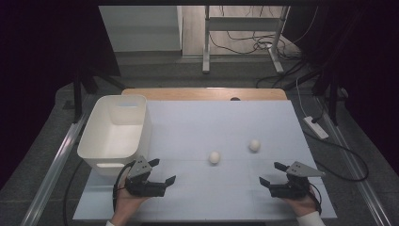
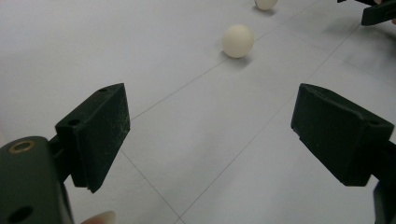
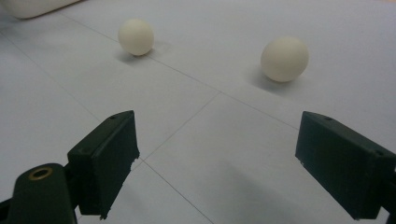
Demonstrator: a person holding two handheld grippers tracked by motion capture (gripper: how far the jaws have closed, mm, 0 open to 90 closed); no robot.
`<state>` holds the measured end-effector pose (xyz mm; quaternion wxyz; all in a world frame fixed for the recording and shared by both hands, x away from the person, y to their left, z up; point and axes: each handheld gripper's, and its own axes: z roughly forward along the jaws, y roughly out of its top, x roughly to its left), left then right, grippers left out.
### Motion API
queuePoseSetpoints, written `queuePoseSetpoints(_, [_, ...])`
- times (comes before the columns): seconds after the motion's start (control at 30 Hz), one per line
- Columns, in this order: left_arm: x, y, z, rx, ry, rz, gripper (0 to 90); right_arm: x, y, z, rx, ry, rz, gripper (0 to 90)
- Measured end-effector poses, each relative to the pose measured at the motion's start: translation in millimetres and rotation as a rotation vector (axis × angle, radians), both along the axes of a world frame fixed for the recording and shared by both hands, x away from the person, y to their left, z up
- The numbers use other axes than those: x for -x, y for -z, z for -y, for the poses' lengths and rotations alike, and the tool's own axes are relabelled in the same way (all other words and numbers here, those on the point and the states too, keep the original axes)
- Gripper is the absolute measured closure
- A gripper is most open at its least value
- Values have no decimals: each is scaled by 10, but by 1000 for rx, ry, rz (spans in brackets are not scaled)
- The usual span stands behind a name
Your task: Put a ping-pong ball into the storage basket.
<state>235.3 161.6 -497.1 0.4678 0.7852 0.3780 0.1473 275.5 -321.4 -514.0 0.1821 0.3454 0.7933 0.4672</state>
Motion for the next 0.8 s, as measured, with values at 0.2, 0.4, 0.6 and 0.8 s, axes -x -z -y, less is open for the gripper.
queuePoseSetpoints(0.2, [-24, -29, 4, 3, 3, -2, 123, -3, 0, -9, -1, 0, 0, 132])
queuePoseSetpoints(0.4, [-60, -57, 16, 5, 2, -6, 124, -3, 1, -6, -2, 0, -3, 131])
queuePoseSetpoints(0.6, [-83, -96, 53, 4, 11, -3, 125, -4, 3, -8, -2, 0, -4, 132])
queuePoseSetpoints(0.8, [-123, -100, 98, -2, 15, -7, 126, -3, 4, -6, 1, 1, -4, 132])
